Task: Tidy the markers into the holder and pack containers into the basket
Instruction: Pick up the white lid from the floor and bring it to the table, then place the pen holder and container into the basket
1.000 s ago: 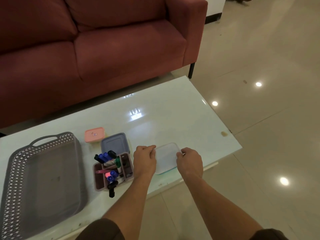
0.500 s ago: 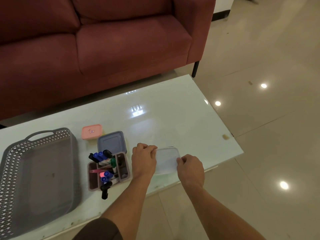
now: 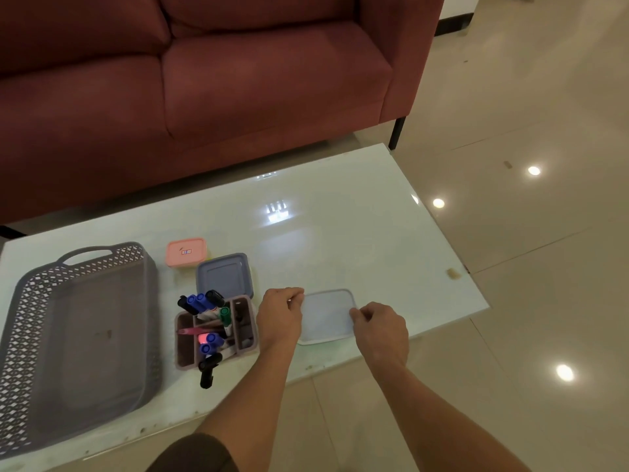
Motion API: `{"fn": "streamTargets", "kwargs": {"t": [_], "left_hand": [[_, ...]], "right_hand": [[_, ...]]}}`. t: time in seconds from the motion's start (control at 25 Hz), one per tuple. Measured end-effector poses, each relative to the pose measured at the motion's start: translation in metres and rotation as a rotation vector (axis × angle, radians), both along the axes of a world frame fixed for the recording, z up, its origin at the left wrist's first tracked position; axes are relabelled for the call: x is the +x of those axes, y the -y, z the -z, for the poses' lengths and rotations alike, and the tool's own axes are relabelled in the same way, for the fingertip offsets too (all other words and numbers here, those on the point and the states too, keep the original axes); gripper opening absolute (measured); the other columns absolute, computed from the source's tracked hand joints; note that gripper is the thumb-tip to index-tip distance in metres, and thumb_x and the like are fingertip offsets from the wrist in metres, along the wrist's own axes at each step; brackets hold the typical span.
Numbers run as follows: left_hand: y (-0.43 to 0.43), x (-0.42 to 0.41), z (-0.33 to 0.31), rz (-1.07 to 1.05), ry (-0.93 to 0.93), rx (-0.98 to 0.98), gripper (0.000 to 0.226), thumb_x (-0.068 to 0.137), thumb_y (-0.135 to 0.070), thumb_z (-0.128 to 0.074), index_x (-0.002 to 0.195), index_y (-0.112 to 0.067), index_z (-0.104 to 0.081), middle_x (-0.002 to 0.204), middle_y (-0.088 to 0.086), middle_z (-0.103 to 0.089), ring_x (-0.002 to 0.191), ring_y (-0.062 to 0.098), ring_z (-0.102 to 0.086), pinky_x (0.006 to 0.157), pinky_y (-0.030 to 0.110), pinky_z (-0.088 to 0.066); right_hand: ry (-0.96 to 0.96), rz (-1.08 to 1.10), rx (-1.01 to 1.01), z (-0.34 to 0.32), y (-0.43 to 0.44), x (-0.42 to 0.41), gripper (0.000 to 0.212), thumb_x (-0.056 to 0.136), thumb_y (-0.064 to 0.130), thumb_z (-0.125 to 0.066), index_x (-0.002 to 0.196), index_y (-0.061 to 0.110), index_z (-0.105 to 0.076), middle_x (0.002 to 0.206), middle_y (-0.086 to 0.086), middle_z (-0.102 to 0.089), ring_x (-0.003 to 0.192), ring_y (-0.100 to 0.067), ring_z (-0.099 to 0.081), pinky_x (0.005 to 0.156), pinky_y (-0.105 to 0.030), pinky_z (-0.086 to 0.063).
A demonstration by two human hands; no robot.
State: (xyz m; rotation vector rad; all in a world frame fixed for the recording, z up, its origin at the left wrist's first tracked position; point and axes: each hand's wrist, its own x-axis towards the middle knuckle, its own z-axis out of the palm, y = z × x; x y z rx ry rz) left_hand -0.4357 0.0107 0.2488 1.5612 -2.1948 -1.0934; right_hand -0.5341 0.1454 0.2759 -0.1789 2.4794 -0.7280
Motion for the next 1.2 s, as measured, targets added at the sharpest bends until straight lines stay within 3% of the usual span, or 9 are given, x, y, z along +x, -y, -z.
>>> {"fn": "streamTargets", "kwargs": {"t": [0.16, 0.36, 0.56, 0.72, 0.84, 0.92, 1.04, 1.12, 1.2], "left_hand": [[-0.009, 0.000, 0.005, -0.254, -0.119, 0.166, 0.019, 0.092, -0.028, -0.070, 0.105, -0.017, -0.077, 0.099, -0.005, -0.073, 0.097, 0.016, -0.067, 0.082, 0.024, -0.048], [-0.011, -0.002, 0.005, -0.431, -0.155, 0.327, 0.012, 0.086, -0.037, -0.074, 0.084, -0.027, -0.070, 0.086, -0.007, -0.071, 0.086, 0.016, -0.065, 0.079, 0.030, -0.053], [-0.015, -0.004, 0.003, -0.507, -0.175, 0.337, 0.018, 0.084, -0.040, -0.077, 0.089, -0.022, -0.076, 0.089, -0.004, -0.074, 0.083, 0.015, -0.065, 0.071, 0.026, -0.048], [-0.004, -0.014, -0.015, -0.376, 0.011, 0.260, 0.024, 0.091, -0.039, -0.069, 0.099, -0.019, -0.078, 0.099, 0.000, -0.076, 0.079, 0.016, -0.061, 0.069, 0.023, -0.040], [0.014, -0.028, -0.023, -0.251, 0.132, 0.212, 0.026, 0.097, -0.031, -0.059, 0.115, -0.018, -0.073, 0.119, 0.004, -0.071, 0.105, 0.026, -0.066, 0.081, 0.028, -0.047], [0.019, -0.028, -0.031, -0.171, 0.212, 0.169, 0.032, 0.101, -0.027, -0.051, 0.129, -0.016, -0.063, 0.131, 0.006, -0.064, 0.118, 0.028, -0.060, 0.092, 0.031, -0.047], [0.013, -0.007, -0.055, 0.022, 0.009, -0.054, 0.037, 0.103, -0.029, -0.047, 0.138, -0.021, -0.056, 0.132, 0.000, -0.061, 0.118, 0.020, -0.059, 0.100, 0.034, -0.048], [0.020, 0.018, -0.077, 0.036, -0.204, -0.256, 0.031, 0.101, -0.026, -0.049, 0.128, -0.022, -0.064, 0.118, -0.003, -0.065, 0.108, 0.015, -0.060, 0.093, 0.030, -0.049], [0.047, 0.053, -0.095, -0.187, -0.211, -0.406, 0.029, 0.101, -0.026, -0.046, 0.120, -0.019, -0.067, 0.110, 0.001, -0.067, 0.101, 0.019, -0.060, 0.083, 0.029, -0.047]], "right_hand": [[0.093, 0.003, -0.010, -0.002, 0.003, -0.012, 0.021, 0.090, 0.038, -0.067, 0.079, 0.021, -0.070, 0.070, 0.001, -0.070, 0.067, -0.022, -0.069, 0.068, -0.032, -0.057], [0.219, 0.045, -0.060, -0.003, 0.005, -0.023, 0.014, 0.090, 0.029, -0.070, 0.085, 0.016, -0.071, 0.071, -0.003, -0.072, 0.052, -0.020, -0.072, 0.071, -0.038, -0.064], [0.233, 0.050, -0.142, 0.007, 0.002, -0.022, 0.017, 0.092, 0.025, -0.070, 0.083, 0.011, -0.066, 0.075, -0.004, -0.070, 0.054, -0.020, -0.070, 0.070, -0.044, -0.064], [0.126, 0.022, -0.167, 0.006, 0.006, -0.023, 0.018, 0.093, 0.027, -0.069, 0.080, 0.015, -0.068, 0.070, -0.002, -0.070, 0.053, -0.024, -0.071, 0.069, -0.042, -0.063], [0.061, 0.002, -0.172, 0.010, 0.015, -0.032, 0.020, 0.094, 0.034, -0.068, 0.089, 0.015, -0.074, 0.075, -0.002, -0.073, 0.066, -0.028, -0.073, 0.077, -0.043, -0.061], [0.021, -0.035, -0.090, 0.011, 0.017, -0.031, 0.032, 0.093, 0.042, -0.067, 0.106, 0.014, -0.075, 0.096, -0.005, -0.075, 0.085, -0.029, -0.072, 0.084, -0.036, -0.056], [-0.187, -0.011, -0.059, -0.005, 0.018, -0.015, 0.045, 0.094, 0.049, -0.062, 0.123, 0.015, -0.066, 0.120, -0.007, -0.063, 0.099, -0.028, -0.066, 0.079, -0.035, -0.047], [-0.327, -0.035, -0.145, -0.027, 0.033, 0.001, 0.033, 0.097, 0.042, -0.060, 0.115, 0.016, -0.069, 0.113, -0.006, -0.064, 0.093, -0.027, -0.066, 0.075, -0.033, -0.044], [-0.323, -0.199, -0.253, -0.040, 0.060, 0.019, 0.019, 0.097, 0.028, -0.060, 0.099, 0.016, -0.075, 0.096, -0.006, -0.071, 0.084, -0.027, -0.068, 0.070, -0.029, -0.043]]}}
